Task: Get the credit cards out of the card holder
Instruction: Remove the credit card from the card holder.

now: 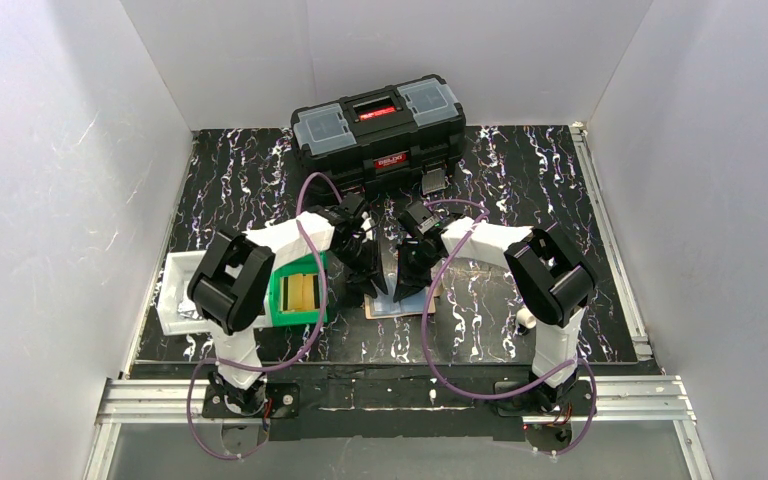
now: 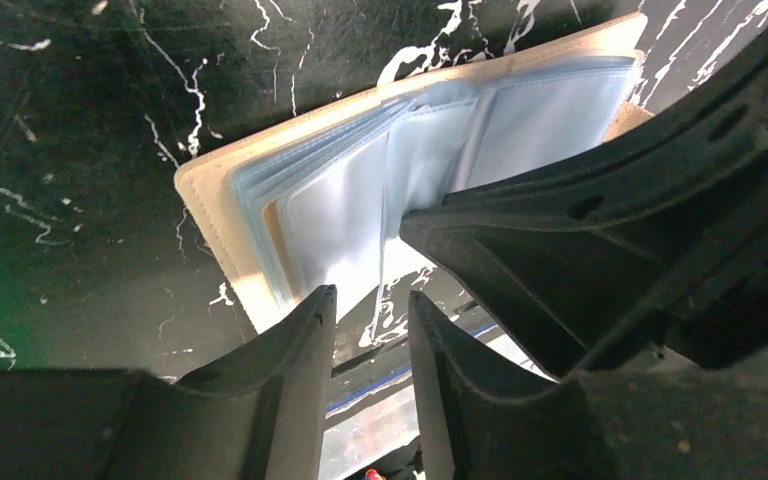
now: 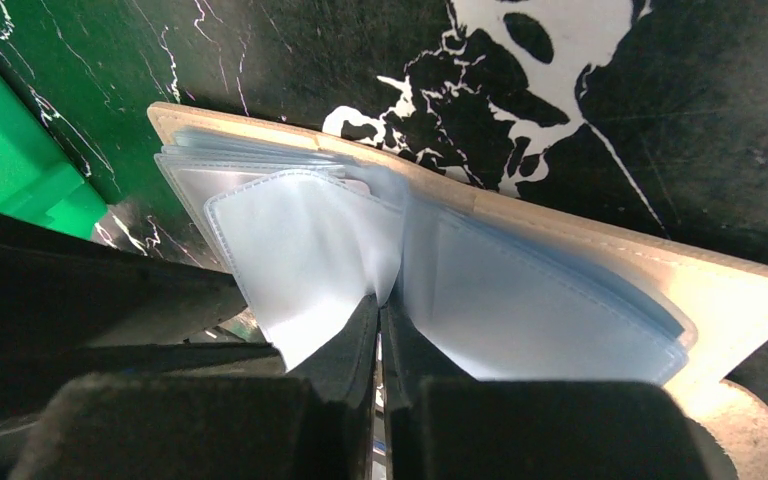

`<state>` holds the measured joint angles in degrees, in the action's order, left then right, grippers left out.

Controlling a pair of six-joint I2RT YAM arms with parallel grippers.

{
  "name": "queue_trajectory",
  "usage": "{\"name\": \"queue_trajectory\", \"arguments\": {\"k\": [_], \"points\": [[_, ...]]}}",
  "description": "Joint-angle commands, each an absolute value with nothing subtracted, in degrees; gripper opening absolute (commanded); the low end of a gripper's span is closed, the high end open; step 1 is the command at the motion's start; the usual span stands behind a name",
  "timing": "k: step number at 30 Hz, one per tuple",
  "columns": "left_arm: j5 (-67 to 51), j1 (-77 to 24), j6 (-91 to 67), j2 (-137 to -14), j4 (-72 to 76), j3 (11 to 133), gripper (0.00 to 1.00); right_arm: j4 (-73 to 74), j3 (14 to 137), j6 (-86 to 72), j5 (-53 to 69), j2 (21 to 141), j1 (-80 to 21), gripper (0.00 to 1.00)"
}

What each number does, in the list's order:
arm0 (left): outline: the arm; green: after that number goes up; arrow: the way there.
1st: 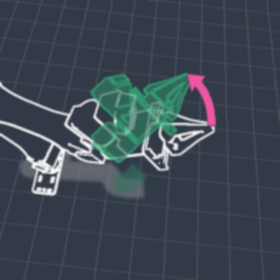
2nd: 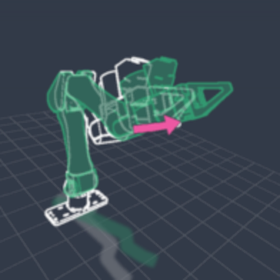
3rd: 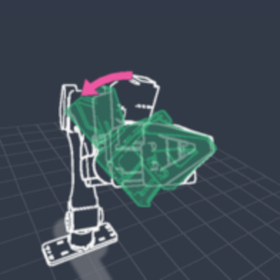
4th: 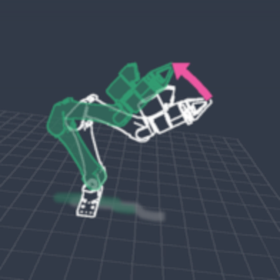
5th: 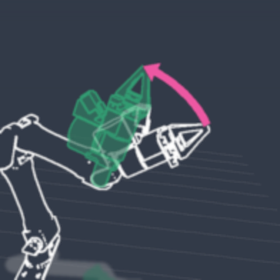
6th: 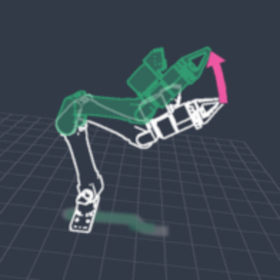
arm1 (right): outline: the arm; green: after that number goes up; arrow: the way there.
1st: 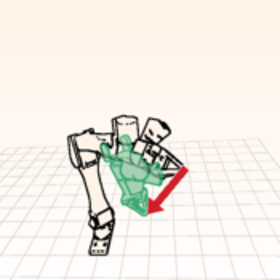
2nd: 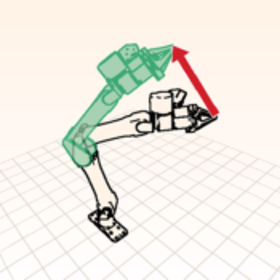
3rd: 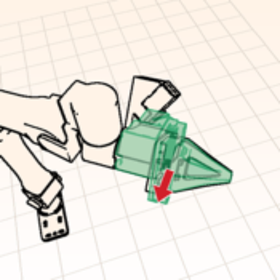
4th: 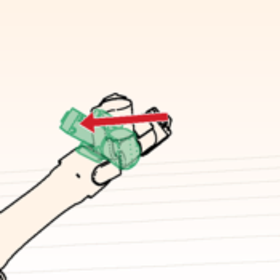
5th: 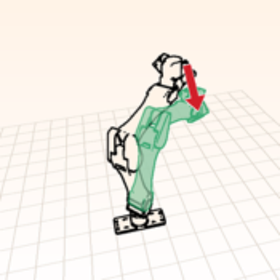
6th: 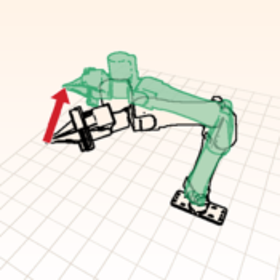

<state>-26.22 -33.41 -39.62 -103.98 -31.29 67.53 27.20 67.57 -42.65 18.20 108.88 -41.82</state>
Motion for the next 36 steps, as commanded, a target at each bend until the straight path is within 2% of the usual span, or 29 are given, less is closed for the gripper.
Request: {"name": "queue_trajectory", "arguments": {"k": [1, 7, 10, 15, 22, 25, 36], "points": [[-27.6, -34.4, -39.2, -105.5, -30.5, 69.1, 0.3, 26.5, 64.6, -42.3, 15.1, 112.1, -43.1, 0.07], [-27.4, -34.6, -39.1, -106.1, -29.6, 68.8, 0.12, 26.8, 64.7, -42.3, 15.0, 110.9, -42.9, 0.08], [-26.5, -34.7, -39.2, -105.8, -29.8, 68.6, 0.0, 27.6, 65.4, -42.0, 14.9, 109.0, -42.7, 0.16], [-25.7, -34.6, -39.0, -104.6, -30.0, 68.7, 0.0, 30.3, 67.6, -41.7, 14.1, 103.0, -42.2, 0.39], [-27.0, -34.8, -37.9, -104.3, -30.3, 70.4, 0.0, 35.5, 69.3, -41.4, 8.4, 94.4, -40.2, 0.65], [-27.8, -35.2, -38.0, -104.0, -30.2, 71.2, 0.0, 36.7, 68.4, -40.9, 6.3, 91.3, -39.2, 0.68], [-29.9, -40.0, -39.2, -108.4, -28.9, 77.6, 0.28, 38.3, 62.9, -40.5, 4.7, 83.5, -35.2, 0.69]]}}
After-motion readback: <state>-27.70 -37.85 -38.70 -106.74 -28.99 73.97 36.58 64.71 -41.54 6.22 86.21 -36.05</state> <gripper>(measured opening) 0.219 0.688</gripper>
